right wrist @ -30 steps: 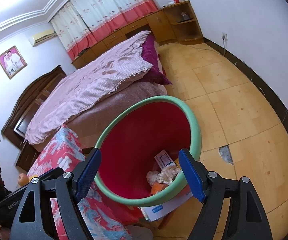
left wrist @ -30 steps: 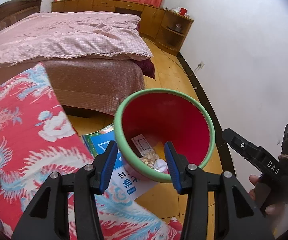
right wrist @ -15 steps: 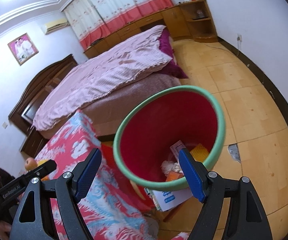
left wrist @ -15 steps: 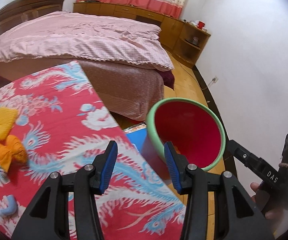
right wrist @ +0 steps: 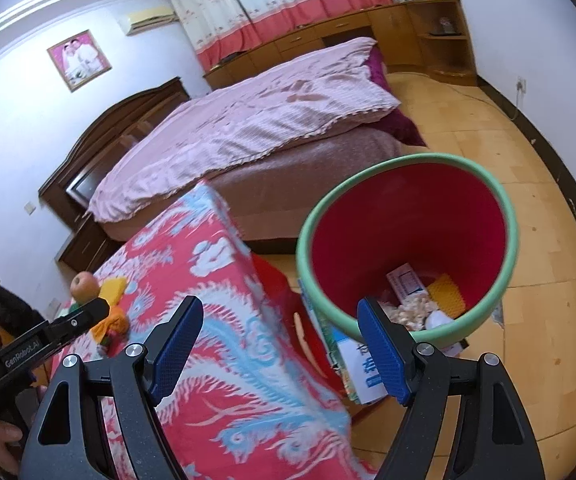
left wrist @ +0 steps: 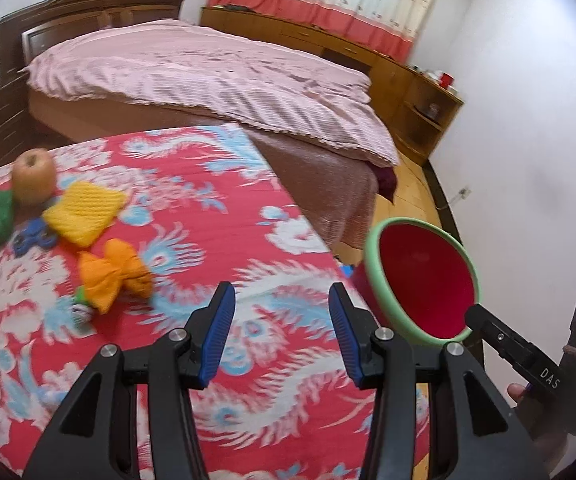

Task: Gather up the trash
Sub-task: 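Move both tools back over the remaining trash on the cloth, then grasp the green toy with the left tool while the right grasps the orange cloth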

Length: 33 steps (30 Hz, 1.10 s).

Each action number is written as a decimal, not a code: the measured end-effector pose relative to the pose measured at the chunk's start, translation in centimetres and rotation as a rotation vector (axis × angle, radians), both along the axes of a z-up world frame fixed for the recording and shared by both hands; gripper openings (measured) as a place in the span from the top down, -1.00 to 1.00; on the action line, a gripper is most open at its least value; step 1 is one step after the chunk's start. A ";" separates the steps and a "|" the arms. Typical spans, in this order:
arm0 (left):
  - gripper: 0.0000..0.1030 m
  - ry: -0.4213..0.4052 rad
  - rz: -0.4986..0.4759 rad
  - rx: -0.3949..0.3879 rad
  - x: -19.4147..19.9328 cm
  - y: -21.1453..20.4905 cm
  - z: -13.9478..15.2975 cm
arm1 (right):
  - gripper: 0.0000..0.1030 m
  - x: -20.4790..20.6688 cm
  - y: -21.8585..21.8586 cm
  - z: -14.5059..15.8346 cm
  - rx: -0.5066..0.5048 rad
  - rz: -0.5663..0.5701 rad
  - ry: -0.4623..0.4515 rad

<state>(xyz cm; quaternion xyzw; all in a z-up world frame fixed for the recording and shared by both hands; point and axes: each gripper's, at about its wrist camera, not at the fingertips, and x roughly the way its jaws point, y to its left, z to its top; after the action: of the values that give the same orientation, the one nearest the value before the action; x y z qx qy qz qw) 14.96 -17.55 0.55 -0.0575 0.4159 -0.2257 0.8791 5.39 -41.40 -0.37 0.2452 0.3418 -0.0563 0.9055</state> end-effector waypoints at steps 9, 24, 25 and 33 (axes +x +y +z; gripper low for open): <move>0.05 -0.001 0.155 0.007 0.1 6.2 -0.4 | -0.56 1.9 4.3 -0.4 -0.003 0.106 0.031; 0.05 0.032 0.303 0.060 1.6 13.6 -2.9 | -0.56 4.1 9.0 -0.9 -0.044 0.193 0.073; 0.05 0.041 0.308 0.059 1.8 13.9 -3.2 | -0.56 4.2 9.3 -1.0 -0.046 0.197 0.076; 0.05 0.085 0.288 0.069 3.0 14.0 -5.1 | -0.56 5.4 10.5 -1.5 -0.053 0.226 0.098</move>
<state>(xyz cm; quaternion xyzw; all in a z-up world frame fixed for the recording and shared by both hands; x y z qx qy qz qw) 17.95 -3.57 -4.54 -0.0961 0.4477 -0.0801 0.8854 10.80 -30.88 -1.85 0.1781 0.4095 0.0253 0.8944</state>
